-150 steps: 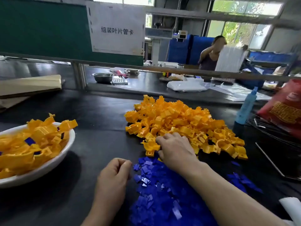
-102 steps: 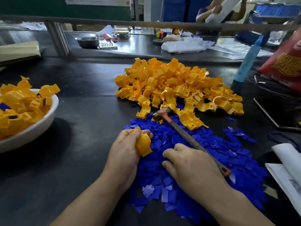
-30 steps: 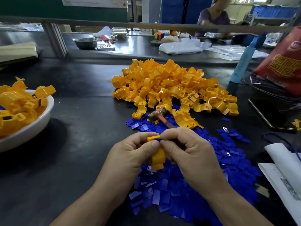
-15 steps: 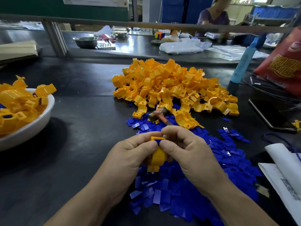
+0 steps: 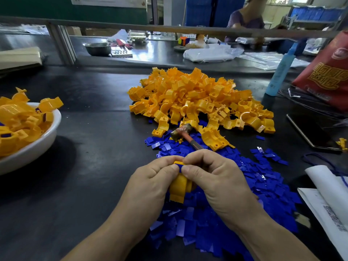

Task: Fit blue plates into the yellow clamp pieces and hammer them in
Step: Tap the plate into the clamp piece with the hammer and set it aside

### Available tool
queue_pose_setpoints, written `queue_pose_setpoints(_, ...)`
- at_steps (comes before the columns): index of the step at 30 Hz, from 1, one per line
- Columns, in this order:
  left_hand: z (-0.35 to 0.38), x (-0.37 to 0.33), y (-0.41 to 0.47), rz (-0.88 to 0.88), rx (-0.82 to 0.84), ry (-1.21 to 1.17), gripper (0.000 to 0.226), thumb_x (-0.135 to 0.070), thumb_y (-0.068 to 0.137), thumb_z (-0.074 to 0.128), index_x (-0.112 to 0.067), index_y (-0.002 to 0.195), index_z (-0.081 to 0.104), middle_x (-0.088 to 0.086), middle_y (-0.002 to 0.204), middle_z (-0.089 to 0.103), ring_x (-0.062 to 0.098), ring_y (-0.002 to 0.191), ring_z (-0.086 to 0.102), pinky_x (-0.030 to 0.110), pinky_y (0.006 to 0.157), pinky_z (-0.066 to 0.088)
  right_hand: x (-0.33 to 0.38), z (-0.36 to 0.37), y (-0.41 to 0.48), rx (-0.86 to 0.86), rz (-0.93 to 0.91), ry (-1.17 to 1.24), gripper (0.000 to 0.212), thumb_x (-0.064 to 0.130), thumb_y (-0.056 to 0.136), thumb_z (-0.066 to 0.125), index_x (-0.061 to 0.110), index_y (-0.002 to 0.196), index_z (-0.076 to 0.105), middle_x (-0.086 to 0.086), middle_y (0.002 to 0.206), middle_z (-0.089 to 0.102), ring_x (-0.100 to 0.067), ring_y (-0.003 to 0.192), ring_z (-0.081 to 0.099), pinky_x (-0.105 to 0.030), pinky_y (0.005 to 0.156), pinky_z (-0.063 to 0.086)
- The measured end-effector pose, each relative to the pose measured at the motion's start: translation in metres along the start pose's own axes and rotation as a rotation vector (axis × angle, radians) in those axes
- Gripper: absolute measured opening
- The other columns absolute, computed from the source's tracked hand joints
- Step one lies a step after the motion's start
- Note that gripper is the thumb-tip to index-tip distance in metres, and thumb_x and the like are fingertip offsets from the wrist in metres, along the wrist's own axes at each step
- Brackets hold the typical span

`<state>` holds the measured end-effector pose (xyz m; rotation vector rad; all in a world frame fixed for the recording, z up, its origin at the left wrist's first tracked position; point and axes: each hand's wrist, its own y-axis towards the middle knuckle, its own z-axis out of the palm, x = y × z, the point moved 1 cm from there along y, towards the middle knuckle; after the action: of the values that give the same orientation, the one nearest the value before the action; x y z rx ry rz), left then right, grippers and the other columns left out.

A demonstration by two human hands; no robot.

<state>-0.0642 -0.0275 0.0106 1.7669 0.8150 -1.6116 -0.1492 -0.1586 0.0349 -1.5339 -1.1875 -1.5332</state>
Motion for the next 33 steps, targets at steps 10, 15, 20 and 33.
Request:
queue_pose_setpoints(10, -0.032, -0.009, 0.013, -0.083, -0.176, 0.126, 0.018, -0.020, 0.098, 0.057, -0.030, 0.101, 0.071, -0.002, 0.084, 0.075, 0.007, 0.069, 0.072, 0.023, 0.051, 0.056, 0.001, -0.025, 0.005, -0.188, -0.182, -0.810, 0.038, 0.050, 0.083, 0.053, 0.038, 0.119, 0.054, 0.019, 0.102, 0.054, -0.002, 0.093, 0.054, -0.020, 0.075, 0.051)
queue_pose_setpoints(15, -0.060, 0.005, 0.028, -0.169, -0.410, 0.395, 0.008, -0.022, 0.093, 0.063, -0.023, 0.087, 0.059, 0.007, 0.081, 0.069, 0.013, 0.062, 0.068, 0.037, 0.050, 0.057, -0.004, -0.054, 0.013, -0.177, 0.171, -1.417, 0.049, 0.059, 0.087, 0.048, 0.033, 0.128, 0.046, 0.004, 0.119, 0.053, -0.018, 0.110, 0.048, -0.036, 0.086, 0.043)
queue_pose_setpoints(20, -0.059, 0.007, 0.029, -0.146, -0.358, 0.729, 0.016, -0.040, 0.093, 0.059, -0.030, 0.080, 0.061, -0.009, 0.081, 0.063, 0.014, 0.079, 0.062, 0.033, 0.066, 0.046, -0.011, -0.052, 0.013, -0.085, 0.179, -1.401, 0.035, 0.054, 0.090, 0.046, 0.037, 0.120, 0.049, 0.009, 0.103, 0.054, -0.015, 0.099, 0.048, -0.032, 0.080, 0.043)
queue_pose_setpoints(33, -0.064, 0.002, 0.023, -0.162, -0.300, 1.189, 0.040, -0.050, 0.086, 0.064, -0.031, 0.120, 0.056, -0.006, 0.115, 0.056, 0.017, 0.110, 0.051, 0.034, 0.085, 0.041, 0.007, -0.044, 0.011, -0.160, 0.128, -0.854, 0.019, 0.035, 0.096, 0.035, 0.032, 0.088, 0.053, 0.001, 0.068, 0.058, -0.015, 0.056, 0.058, -0.034, 0.046, 0.043)
